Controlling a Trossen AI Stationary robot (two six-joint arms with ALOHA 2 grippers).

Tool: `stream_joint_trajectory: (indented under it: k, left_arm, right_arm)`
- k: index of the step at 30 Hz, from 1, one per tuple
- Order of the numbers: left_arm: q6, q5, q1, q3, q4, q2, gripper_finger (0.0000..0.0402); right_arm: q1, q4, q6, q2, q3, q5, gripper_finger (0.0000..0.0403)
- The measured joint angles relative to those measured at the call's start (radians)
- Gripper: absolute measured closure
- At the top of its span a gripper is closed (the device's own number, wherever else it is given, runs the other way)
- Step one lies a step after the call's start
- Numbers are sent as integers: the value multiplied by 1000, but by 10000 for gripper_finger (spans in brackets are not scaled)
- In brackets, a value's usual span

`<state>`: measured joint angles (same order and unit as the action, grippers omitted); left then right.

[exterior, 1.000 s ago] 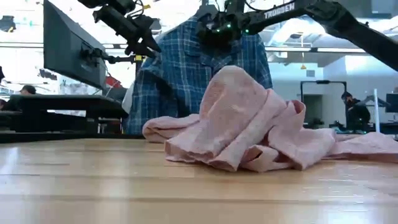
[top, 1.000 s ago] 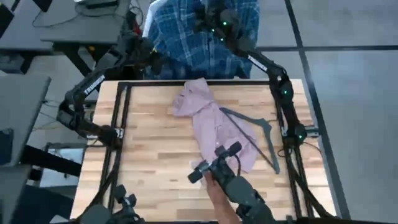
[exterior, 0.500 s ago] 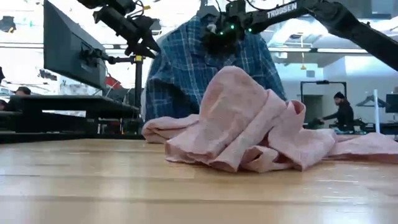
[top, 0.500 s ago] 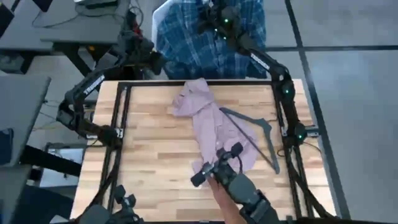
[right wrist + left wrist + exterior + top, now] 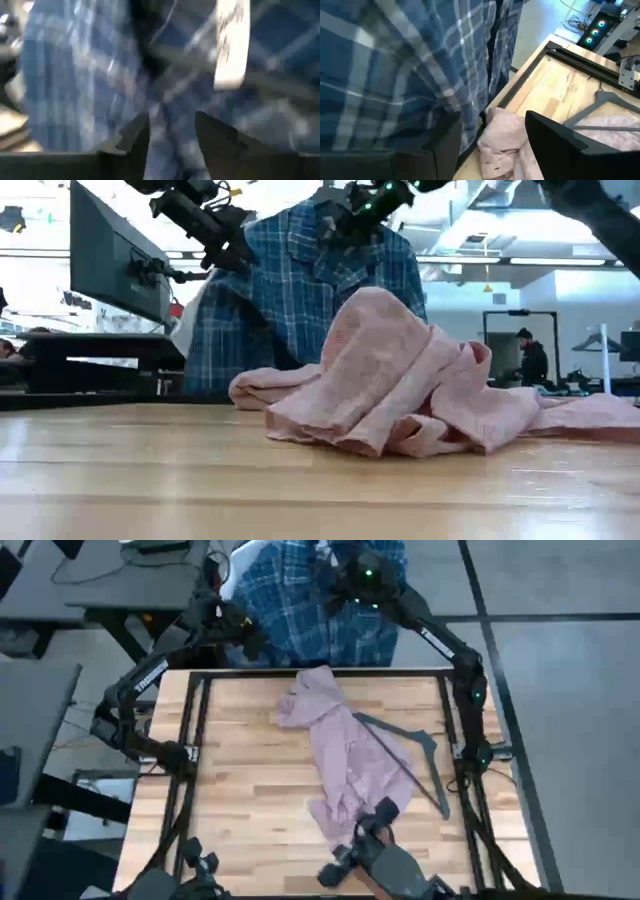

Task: Hang clothes
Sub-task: Hang the pink polo shirt on the hanger rack

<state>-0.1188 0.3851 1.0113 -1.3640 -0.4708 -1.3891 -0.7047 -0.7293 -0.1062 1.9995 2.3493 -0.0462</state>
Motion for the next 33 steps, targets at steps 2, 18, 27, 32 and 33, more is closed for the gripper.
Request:
stream_joint_trajectory:
  k: [2, 18, 27, 32, 33]
  left_arm:
    - [-1, 0, -7, 0, -17, 2, 201]
    - [-71, -309, -433, 0, -168, -132, 201]
    - [18, -292, -489, 0, -169, -333, 201]
    - [46, -288, -550, 1, -138, -386, 201]
    - [46, -303, -563, 1, -122, -386, 201]
  right_arm:
    - [16, -112, 0, -57, 0, 17, 201]
    - [266, -383, 92, -446, -566, -3, 165]
    - [385, 2, 324, -733, -1175, -6, 165]
    - [448, 86, 430, -794, -1359, -5, 165]
    - [458, 85, 448, -796, -1381, -5, 165]
